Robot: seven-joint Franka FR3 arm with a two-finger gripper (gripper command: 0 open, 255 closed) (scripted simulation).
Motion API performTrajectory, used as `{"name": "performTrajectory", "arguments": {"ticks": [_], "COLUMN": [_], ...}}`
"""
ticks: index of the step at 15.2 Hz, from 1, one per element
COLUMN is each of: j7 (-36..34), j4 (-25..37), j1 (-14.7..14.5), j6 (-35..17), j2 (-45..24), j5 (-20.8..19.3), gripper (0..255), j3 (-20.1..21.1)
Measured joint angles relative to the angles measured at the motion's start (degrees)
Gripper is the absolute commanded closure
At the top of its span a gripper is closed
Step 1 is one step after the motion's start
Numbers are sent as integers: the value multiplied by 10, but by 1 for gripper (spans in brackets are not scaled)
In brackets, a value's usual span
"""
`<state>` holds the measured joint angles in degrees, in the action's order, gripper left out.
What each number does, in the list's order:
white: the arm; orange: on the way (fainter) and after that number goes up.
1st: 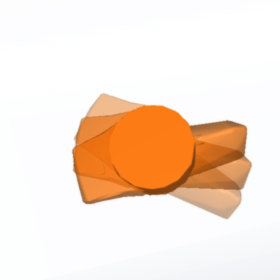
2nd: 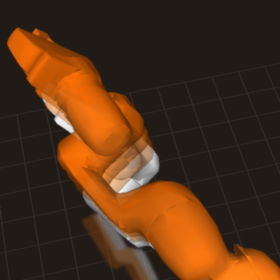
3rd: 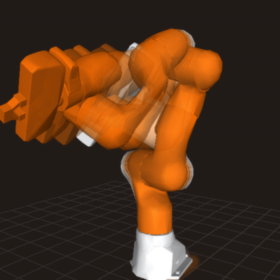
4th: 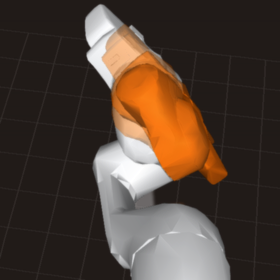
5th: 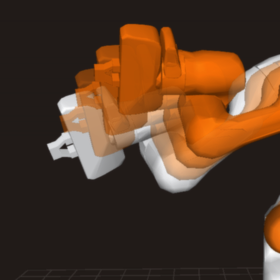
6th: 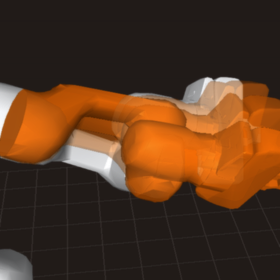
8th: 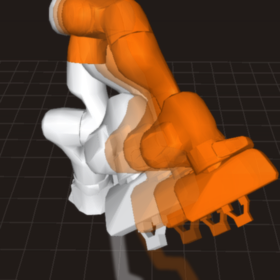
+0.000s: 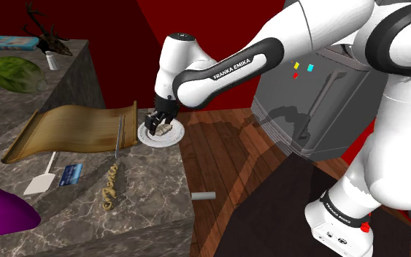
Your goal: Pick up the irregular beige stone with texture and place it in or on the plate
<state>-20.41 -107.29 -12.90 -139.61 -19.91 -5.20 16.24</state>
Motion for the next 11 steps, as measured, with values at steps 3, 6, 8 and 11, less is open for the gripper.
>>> {"name": "performTrajectory", "arguments": {"ticks": [3, 6, 8, 11], "j7": [35, 63, 71, 71], "j4": [49, 122, 137, 135], "j1": [20, 33, 38, 36], "j6": [16, 46, 46, 32], "j2": [-34, -79, -94, -108], "j5": [3, 4, 3, 0], "gripper": [255, 255, 255, 255], "j3": [-8, -15, -18, -20]}}
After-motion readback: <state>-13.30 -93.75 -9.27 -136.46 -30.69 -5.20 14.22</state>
